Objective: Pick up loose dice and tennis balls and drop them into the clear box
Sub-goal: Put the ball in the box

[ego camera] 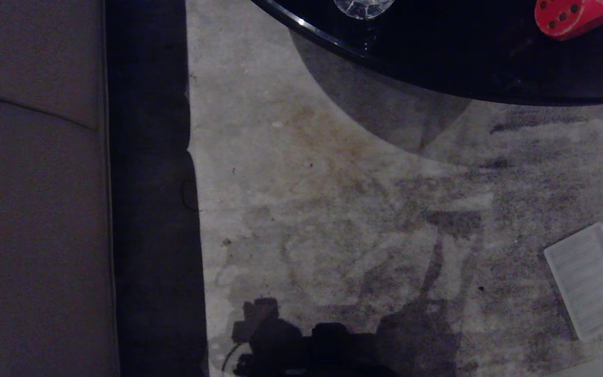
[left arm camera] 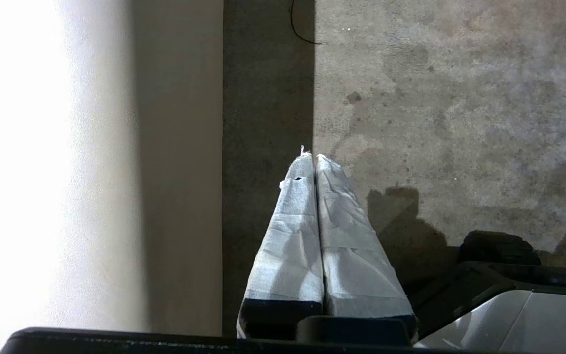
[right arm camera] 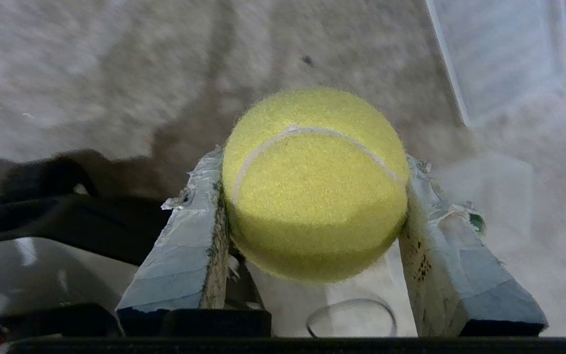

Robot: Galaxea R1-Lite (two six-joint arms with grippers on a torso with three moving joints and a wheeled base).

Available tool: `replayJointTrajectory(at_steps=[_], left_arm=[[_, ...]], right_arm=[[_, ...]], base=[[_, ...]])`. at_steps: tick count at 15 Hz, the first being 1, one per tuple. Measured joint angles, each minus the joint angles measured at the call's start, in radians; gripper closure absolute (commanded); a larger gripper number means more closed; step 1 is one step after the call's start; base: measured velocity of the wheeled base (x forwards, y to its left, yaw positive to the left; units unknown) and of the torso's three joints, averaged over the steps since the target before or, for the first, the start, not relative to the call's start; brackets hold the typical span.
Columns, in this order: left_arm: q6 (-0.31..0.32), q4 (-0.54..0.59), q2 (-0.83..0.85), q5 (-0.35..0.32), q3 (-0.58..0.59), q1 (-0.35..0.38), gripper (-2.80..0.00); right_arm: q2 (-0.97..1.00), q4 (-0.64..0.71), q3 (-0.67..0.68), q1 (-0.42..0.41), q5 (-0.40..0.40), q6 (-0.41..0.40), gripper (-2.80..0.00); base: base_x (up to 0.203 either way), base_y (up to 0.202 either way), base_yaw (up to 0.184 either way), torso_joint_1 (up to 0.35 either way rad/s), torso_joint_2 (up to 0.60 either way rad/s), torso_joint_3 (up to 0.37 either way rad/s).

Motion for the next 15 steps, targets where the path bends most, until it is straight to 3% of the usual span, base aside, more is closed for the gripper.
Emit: replayJointTrajectory(at_steps=[2, 5, 9, 15], left_arm=[[0.0, 0.0, 0.0, 0.0, 0.0, 0.0, 0.0], [0.0, 0.0, 0.0, 0.0, 0.0, 0.0, 0.0], [0.0, 0.0, 0.0, 0.0, 0.0, 0.0, 0.0], [0.0, 0.0, 0.0, 0.0, 0.0, 0.0, 0.0]], right_arm=[[-0.033, -0.067, 0.031, -0.002, 0.055, -0.019, 0.0], [-0.144, -0.025, 0.041, 0.033, 0.088, -0.053, 0.0], [-0.288, -0.016, 0.044, 0.054, 0.104, -0.067, 0.0], [-0.324, -0.016, 0.044, 0.057, 0.103, -0.053, 0.0]], base=[[0.0, 0.0, 0.0, 0.0, 0.0, 0.0], [0.0, 0.0, 0.0, 0.0, 0.0, 0.0], [0.0, 0.0, 0.0, 0.0, 0.0, 0.0], [0.0, 0.0, 0.0, 0.0, 0.0, 0.0]])
